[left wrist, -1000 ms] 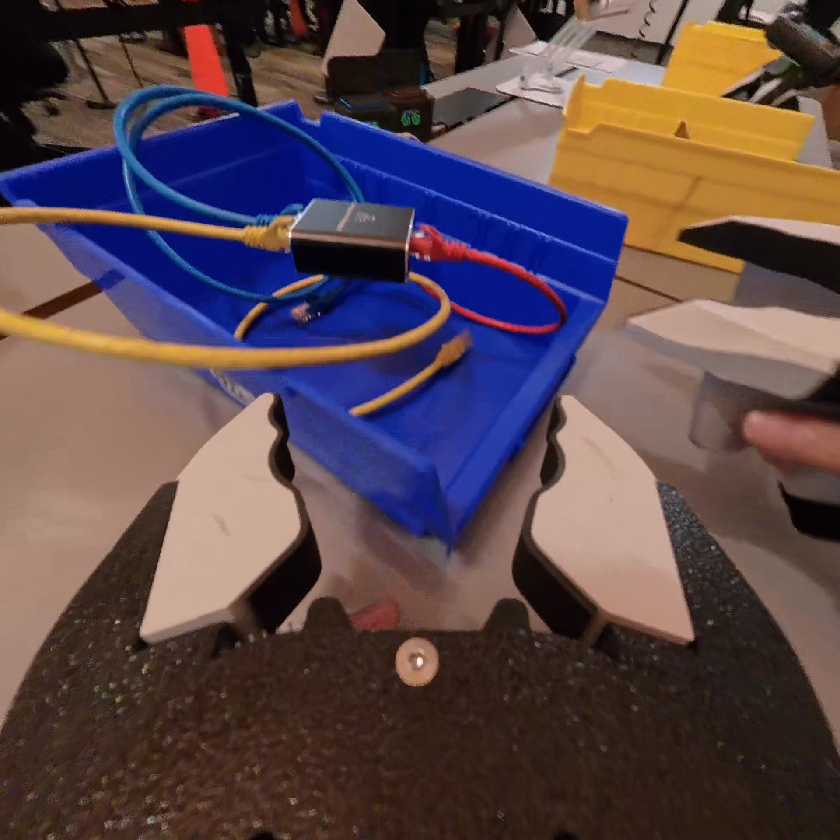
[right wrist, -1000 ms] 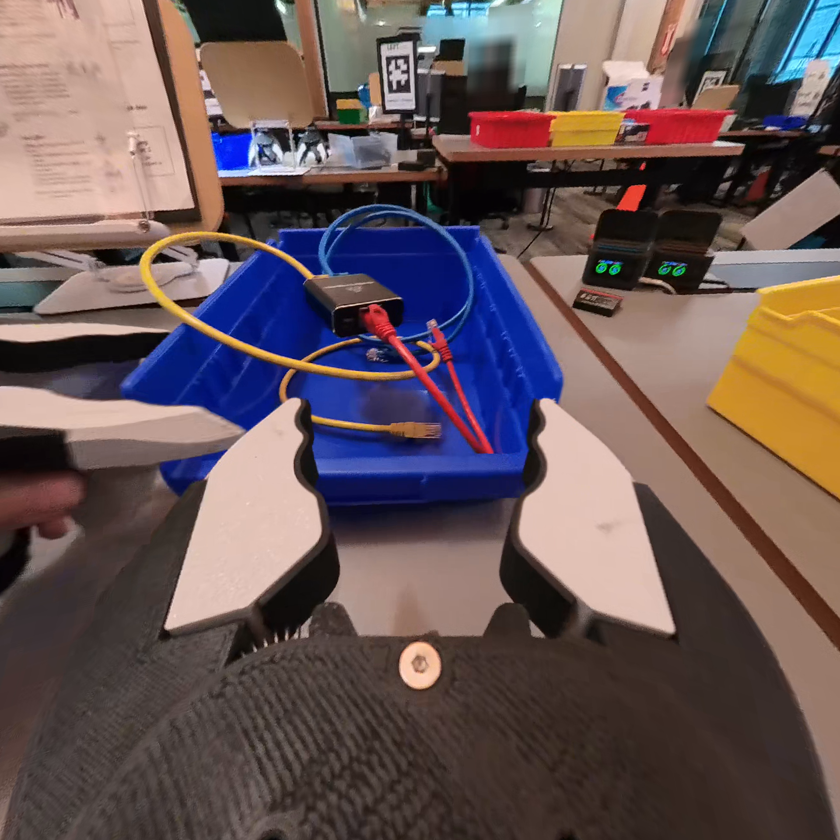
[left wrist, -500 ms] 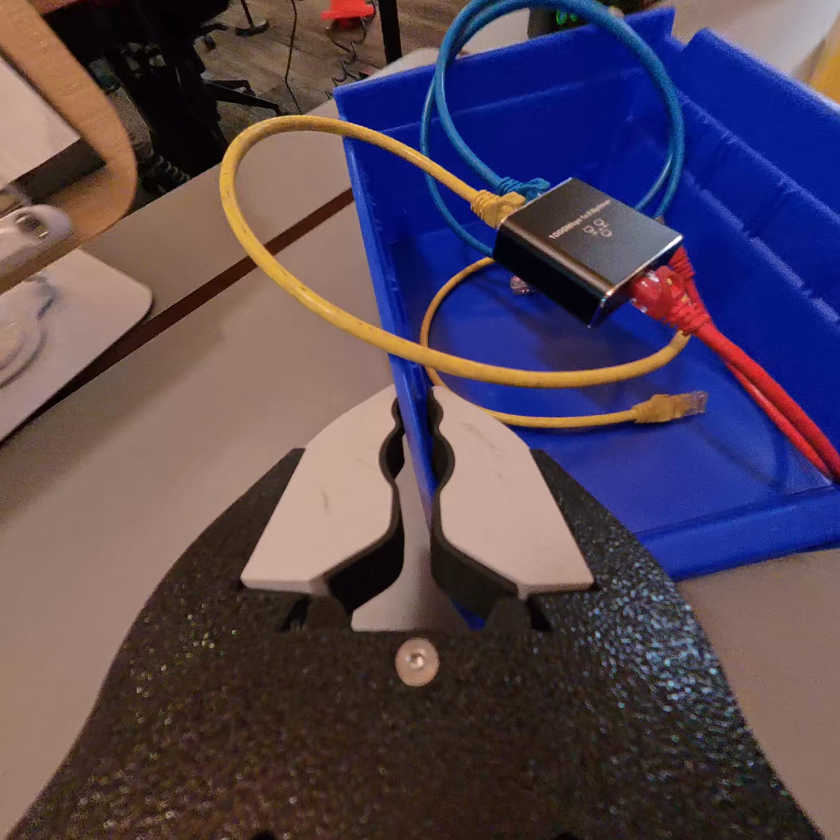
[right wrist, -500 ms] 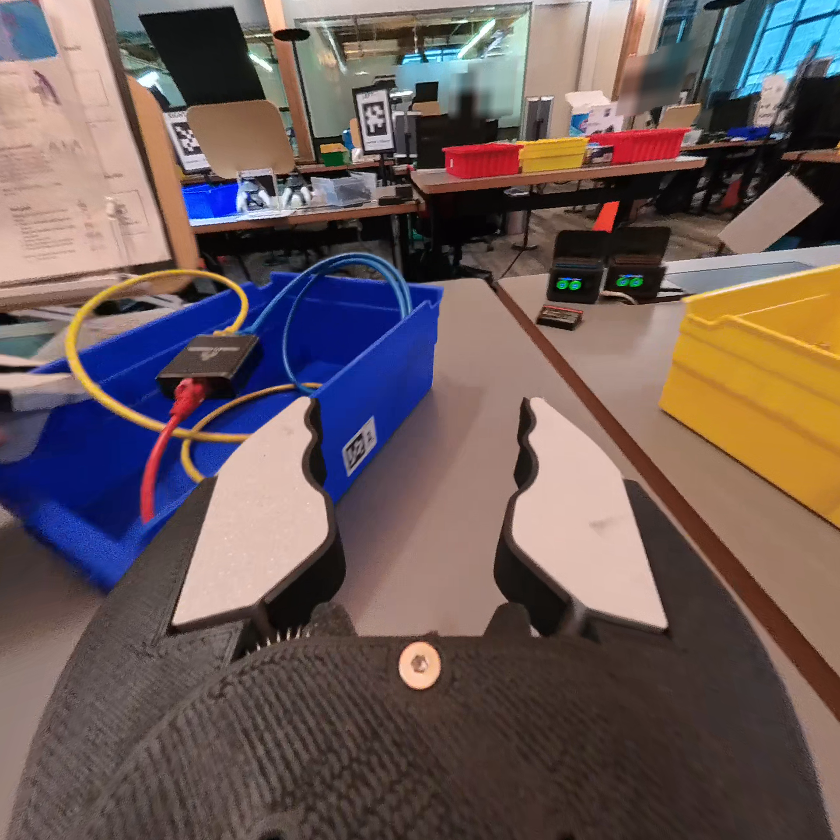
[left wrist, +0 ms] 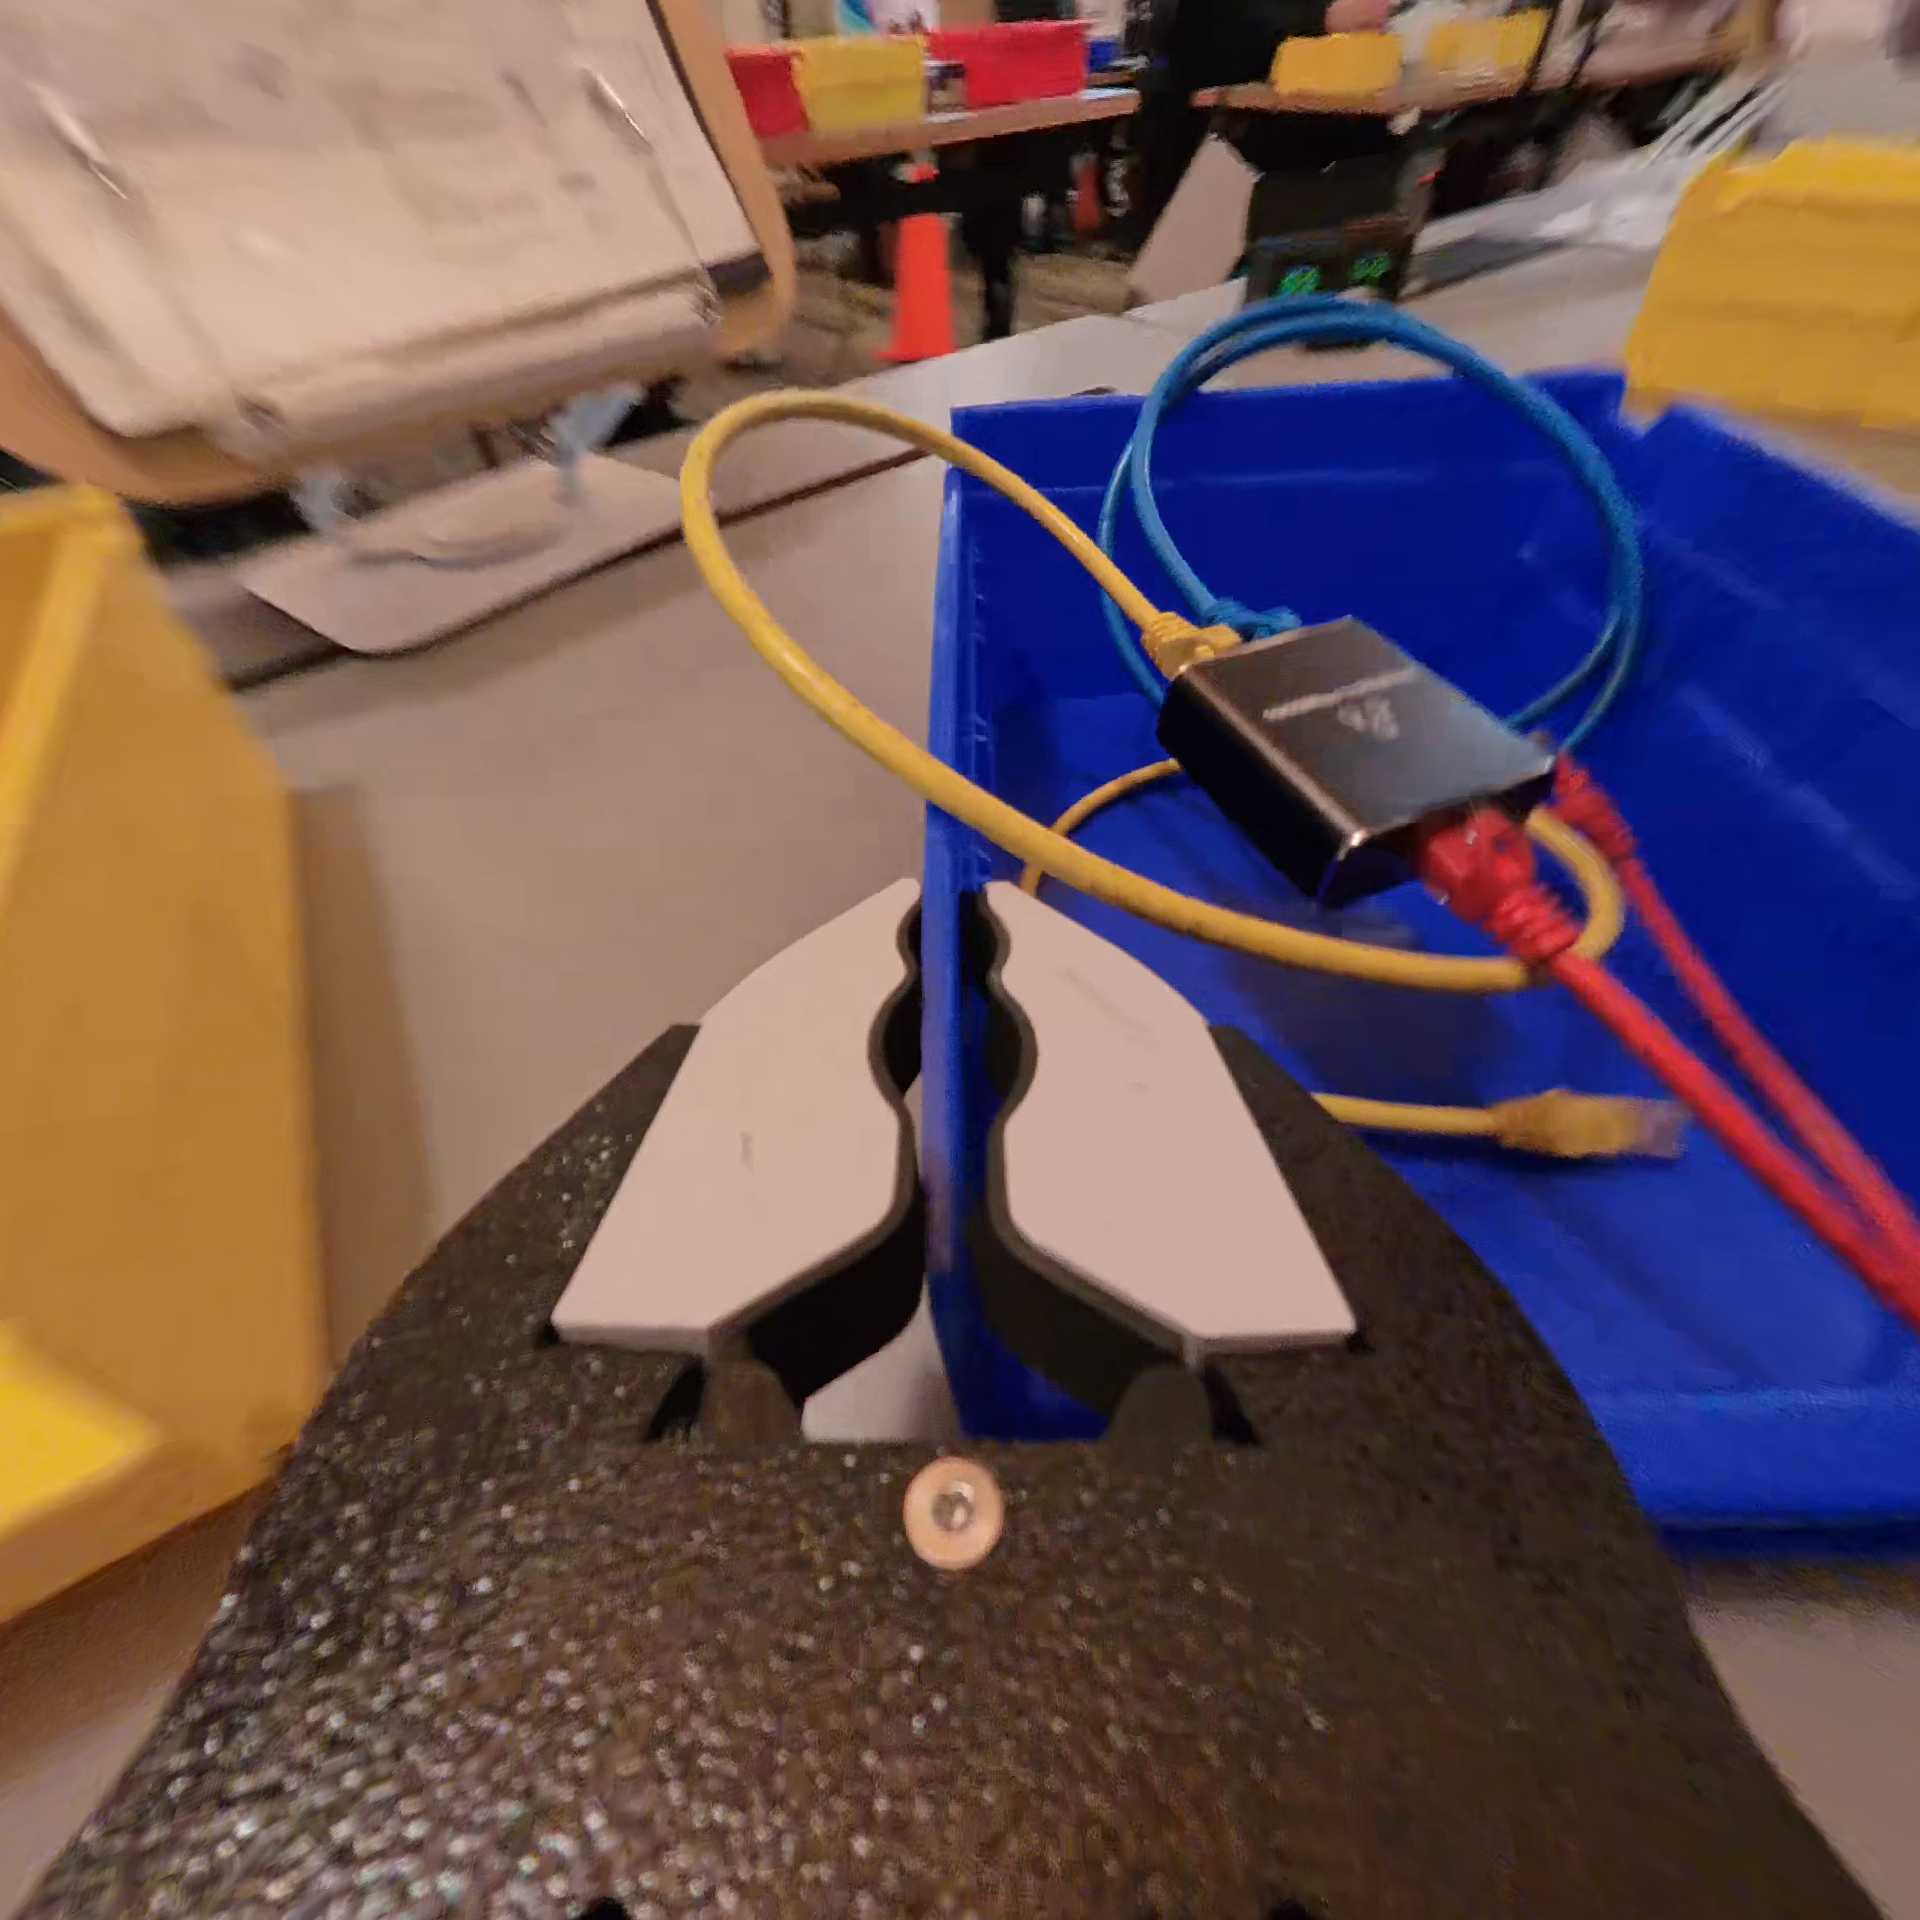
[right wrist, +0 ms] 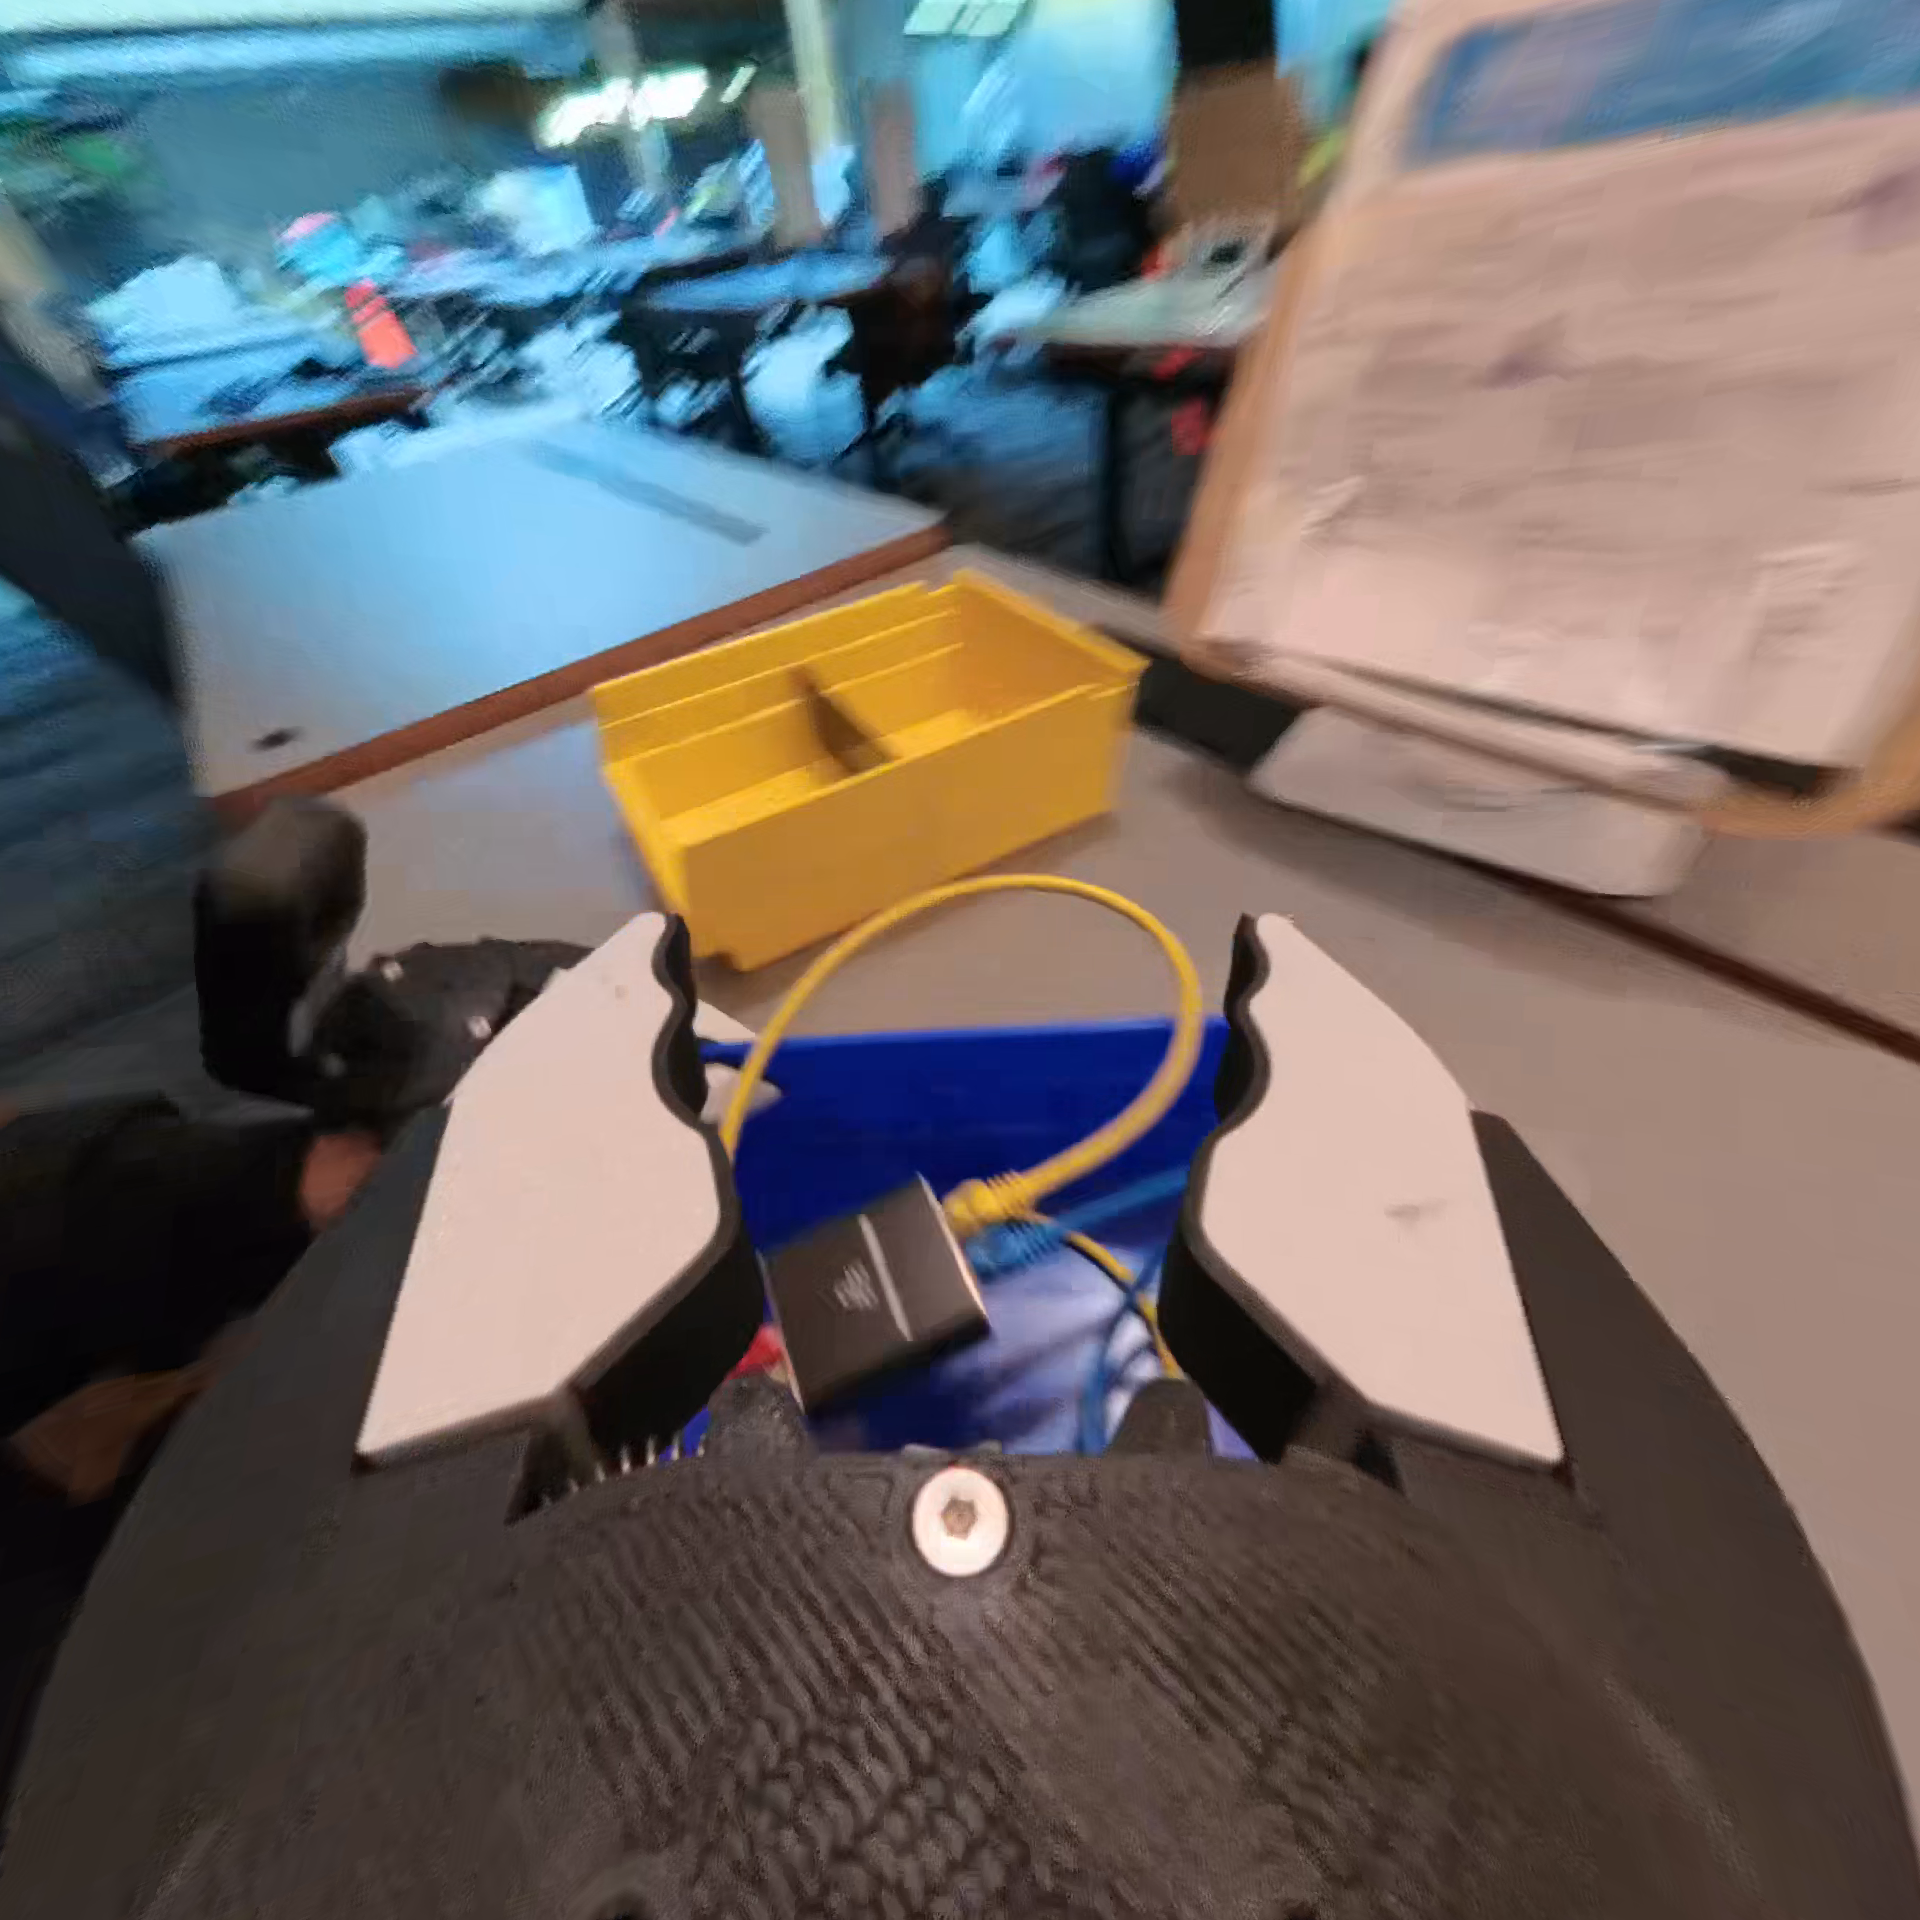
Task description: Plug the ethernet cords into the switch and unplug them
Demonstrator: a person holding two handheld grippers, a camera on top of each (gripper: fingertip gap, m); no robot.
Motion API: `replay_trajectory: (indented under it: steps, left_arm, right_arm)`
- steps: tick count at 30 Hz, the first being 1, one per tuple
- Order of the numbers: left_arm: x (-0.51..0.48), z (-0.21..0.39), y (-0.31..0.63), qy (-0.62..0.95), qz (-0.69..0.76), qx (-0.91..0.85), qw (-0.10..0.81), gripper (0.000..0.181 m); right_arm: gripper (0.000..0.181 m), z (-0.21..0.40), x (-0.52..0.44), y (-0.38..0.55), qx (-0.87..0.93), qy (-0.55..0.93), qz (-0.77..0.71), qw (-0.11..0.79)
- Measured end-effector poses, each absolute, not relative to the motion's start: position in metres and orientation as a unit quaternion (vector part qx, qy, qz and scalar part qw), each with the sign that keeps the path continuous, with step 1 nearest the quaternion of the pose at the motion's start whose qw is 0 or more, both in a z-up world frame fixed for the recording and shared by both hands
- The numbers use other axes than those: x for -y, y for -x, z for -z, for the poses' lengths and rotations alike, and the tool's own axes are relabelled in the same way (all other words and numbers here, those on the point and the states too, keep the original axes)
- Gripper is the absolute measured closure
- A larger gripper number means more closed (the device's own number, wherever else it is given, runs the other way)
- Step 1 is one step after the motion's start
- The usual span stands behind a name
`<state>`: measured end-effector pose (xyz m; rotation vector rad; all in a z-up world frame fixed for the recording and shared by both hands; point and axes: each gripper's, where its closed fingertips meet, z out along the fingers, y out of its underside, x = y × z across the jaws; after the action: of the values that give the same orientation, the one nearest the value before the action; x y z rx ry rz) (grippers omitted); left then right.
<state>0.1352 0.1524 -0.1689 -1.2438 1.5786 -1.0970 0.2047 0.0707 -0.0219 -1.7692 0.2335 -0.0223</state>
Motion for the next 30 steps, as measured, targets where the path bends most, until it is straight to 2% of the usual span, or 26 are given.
replay_trajectory:
  steps: [2,4,5,8,10,13,15,17,19,21,25,28,30]
  left_arm:
    - [-0.161,0.169,-0.118,0.494,0.408,-0.613,0.463,0.174]
    - [-0.165,0.168,-0.104,0.537,0.428,-0.564,0.459,0.176]
    - [-0.168,0.168,-0.098,0.549,0.425,-0.552,0.461,0.176]
    - [-0.176,0.167,-0.085,0.549,0.398,-0.549,0.489,0.176]
    - [-0.176,0.167,-0.079,0.548,0.405,-0.549,0.485,0.175]
    - [-0.176,0.168,-0.073,0.538,0.406,-0.56,0.481,0.172]
    - [-0.177,0.168,-0.07,0.532,0.402,-0.566,0.484,0.17]
    - [-0.178,0.168,-0.068,0.528,0.402,-0.569,0.485,0.169]
    - [-0.178,0.168,-0.069,0.528,0.4,-0.569,0.487,0.169]
    - [-0.178,0.168,-0.071,0.527,0.397,-0.569,0.491,0.169]
    - [-0.178,0.172,-0.074,0.533,0.395,-0.577,0.476,0.169]
    - [-0.18,0.173,-0.073,0.537,0.385,-0.577,0.48,0.171]
    - [-0.181,0.174,-0.072,0.536,0.377,-0.578,0.486,0.171]
  right_arm:
    - [0.077,0.03,-0.14,-0.188,-0.096,0.815,-0.087,0.564]
    - [0.085,0.041,-0.203,-0.181,-0.11,0.843,-0.142,0.507]
    - [0.088,0.051,-0.232,-0.181,-0.116,0.856,-0.146,0.482]
    - [0.079,0.104,-0.294,-0.184,-0.151,0.908,-0.136,0.368]
    - [0.082,0.127,-0.32,-0.186,-0.189,0.915,-0.142,0.328]
    - [0.094,0.146,-0.342,-0.204,-0.245,0.907,-0.134,0.315]
    - [0.119,0.154,-0.343,-0.198,-0.246,0.912,-0.17,0.282]
    - [0.13,0.156,-0.338,-0.194,-0.242,0.913,-0.206,0.257]
    - [0.149,0.163,-0.33,-0.198,-0.246,0.919,-0.196,0.236]
    - [0.142,0.172,-0.323,-0.187,-0.235,0.927,-0.215,0.199]
    - [0.152,0.185,-0.322,-0.161,-0.202,0.944,-0.225,0.133]
    - [0.127,0.195,-0.324,-0.147,-0.18,0.957,-0.211,0.079]
    - [0.128,0.195,-0.321,-0.148,-0.161,0.969,-0.182,0.042]
